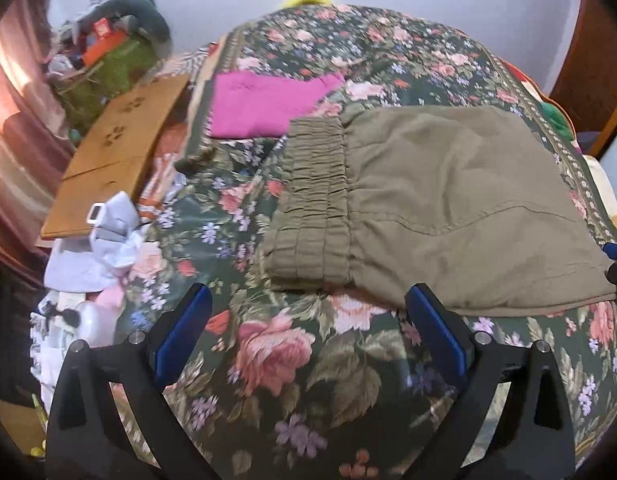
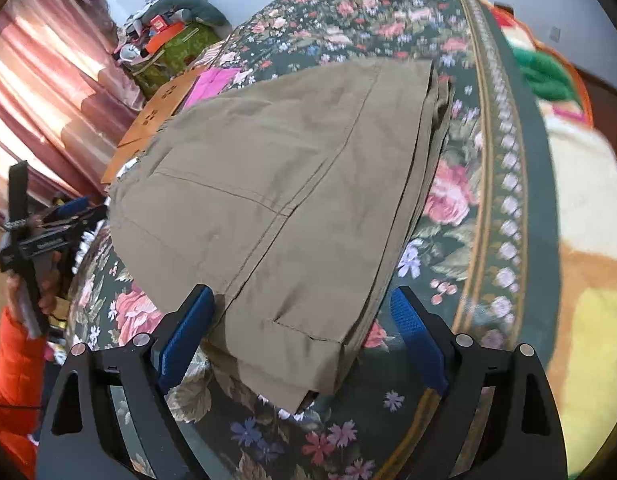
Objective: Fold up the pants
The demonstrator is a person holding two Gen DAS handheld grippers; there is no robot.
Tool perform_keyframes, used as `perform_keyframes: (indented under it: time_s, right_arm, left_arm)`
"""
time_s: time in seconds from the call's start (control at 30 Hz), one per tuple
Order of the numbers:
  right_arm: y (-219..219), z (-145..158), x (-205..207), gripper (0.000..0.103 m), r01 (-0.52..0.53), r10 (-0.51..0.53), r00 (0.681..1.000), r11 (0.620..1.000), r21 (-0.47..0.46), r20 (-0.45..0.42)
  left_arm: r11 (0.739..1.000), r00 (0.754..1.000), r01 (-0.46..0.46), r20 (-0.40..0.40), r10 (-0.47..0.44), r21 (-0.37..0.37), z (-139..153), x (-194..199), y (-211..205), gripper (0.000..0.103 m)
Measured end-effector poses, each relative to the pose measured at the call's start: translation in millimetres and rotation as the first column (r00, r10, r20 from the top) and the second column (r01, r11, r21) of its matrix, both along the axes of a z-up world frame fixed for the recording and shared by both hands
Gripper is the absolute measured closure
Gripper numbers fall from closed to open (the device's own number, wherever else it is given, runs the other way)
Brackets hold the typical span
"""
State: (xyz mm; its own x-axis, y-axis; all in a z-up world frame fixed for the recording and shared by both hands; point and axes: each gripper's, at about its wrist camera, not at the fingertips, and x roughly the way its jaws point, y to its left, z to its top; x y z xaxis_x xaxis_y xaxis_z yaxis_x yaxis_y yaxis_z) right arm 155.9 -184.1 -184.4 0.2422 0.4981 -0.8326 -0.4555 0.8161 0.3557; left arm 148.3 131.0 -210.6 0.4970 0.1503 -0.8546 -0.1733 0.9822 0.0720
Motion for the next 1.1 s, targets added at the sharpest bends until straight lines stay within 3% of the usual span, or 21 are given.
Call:
perform_keyframes:
  time_s: [0.13,0.37,0.57,0.7,0.87,0.97,1.1]
  right_arm:
    - [8.5,22.2,-5.6,0.015,0.0,0.005,0.99,0.999,-0.032,0.138]
    - [43.0,39.6,-2.8,0.015,-0.036,0.041,0.964,0.999,-0.023,0.262]
    - [65.5,4.6,3.4,0.015,-0.086,0.109,0.967,0.99,-0.109,0.229]
    - [55.1,-4.4,6.6,0.015,-0.064,0.068,0.985,0.997,-0.03,0.157]
    - [51.2,-6.3,-0.6,0.015,-0.068,0.069,0.988,0.998,-0.012,0.141]
    - [50.9,-7.3,-1.0,0.015,-0.067,0.066,0.989,0.998,0.0,0.13]
    - [49.8,-7.7,-2.8,0.015,-0.064,0.063,0.989,0.998,0.004,0.135]
  left_arm:
    - [0.998,0.999,-0.021,0.034,0.023,-0.051,14.4,-8.9,1.1,0.004]
    - [0.968,1.0,0.014,0.019,-0.01,-0.25,13.8,-2.3,-10.5,0.004]
    - [0.944,1.0,-0.005,-0.027,-0.004,-0.331,-5.7,1.2,-18.7,0.004]
    - [0.906,0.997,-0.063,-0.068,0.038,-0.418,-25.4,3.1,-9.0,0.004]
    - [0.891,0.998,-0.037,-0.053,0.014,-0.453,-30.0,11.8,-8.3,0.003]
    - [0.855,0.998,-0.034,-0.055,0.007,-0.518,-35.1,23.1,-2.4,0.001]
    - [0.771,0.998,-0.056,-0.069,0.016,-0.634,-42.7,42.9,13.6,0.001]
